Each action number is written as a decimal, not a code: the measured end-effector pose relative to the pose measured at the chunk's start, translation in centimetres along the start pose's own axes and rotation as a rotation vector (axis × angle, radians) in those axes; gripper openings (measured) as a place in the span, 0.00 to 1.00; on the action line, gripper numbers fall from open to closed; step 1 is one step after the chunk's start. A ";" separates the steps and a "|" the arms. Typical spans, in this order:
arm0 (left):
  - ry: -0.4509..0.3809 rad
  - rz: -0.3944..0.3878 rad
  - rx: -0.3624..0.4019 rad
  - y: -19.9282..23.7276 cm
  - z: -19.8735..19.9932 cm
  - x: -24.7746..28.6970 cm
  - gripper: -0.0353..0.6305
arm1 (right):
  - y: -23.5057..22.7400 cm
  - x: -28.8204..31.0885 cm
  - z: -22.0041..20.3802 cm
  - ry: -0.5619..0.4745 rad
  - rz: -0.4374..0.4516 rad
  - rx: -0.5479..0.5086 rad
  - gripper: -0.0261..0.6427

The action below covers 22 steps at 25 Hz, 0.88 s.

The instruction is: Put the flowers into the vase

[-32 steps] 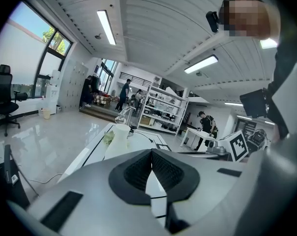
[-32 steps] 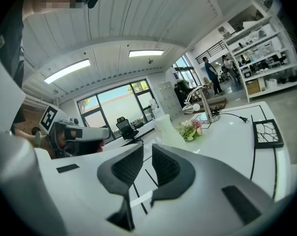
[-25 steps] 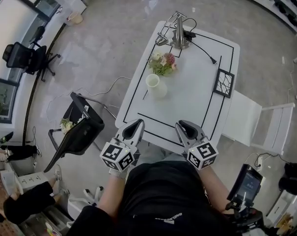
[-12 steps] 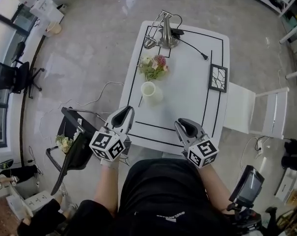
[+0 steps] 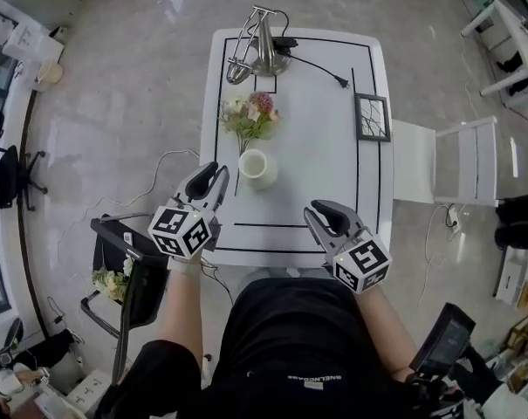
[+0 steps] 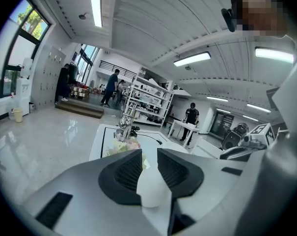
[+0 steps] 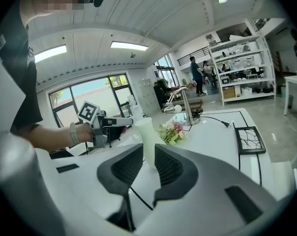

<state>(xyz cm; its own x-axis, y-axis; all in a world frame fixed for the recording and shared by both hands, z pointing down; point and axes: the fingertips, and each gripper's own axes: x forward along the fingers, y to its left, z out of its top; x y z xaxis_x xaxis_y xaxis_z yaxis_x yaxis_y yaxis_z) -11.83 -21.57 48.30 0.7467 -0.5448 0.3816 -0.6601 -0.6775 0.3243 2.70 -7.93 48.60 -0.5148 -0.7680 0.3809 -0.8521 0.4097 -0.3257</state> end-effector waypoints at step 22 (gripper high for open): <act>0.185 -0.095 0.041 7.1 -3.3 14.1 0.48 | -1.2 -2.4 -2.6 0.069 -0.278 0.052 0.13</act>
<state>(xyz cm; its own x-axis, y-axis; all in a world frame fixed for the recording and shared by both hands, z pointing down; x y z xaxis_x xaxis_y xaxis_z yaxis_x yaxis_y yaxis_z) -6.23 -32.45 58.84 0.7753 -0.3795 0.5049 -0.5803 -0.7435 0.3322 4.71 -5.27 50.27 -0.2690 -0.8114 0.5189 -0.9563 0.1608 -0.2442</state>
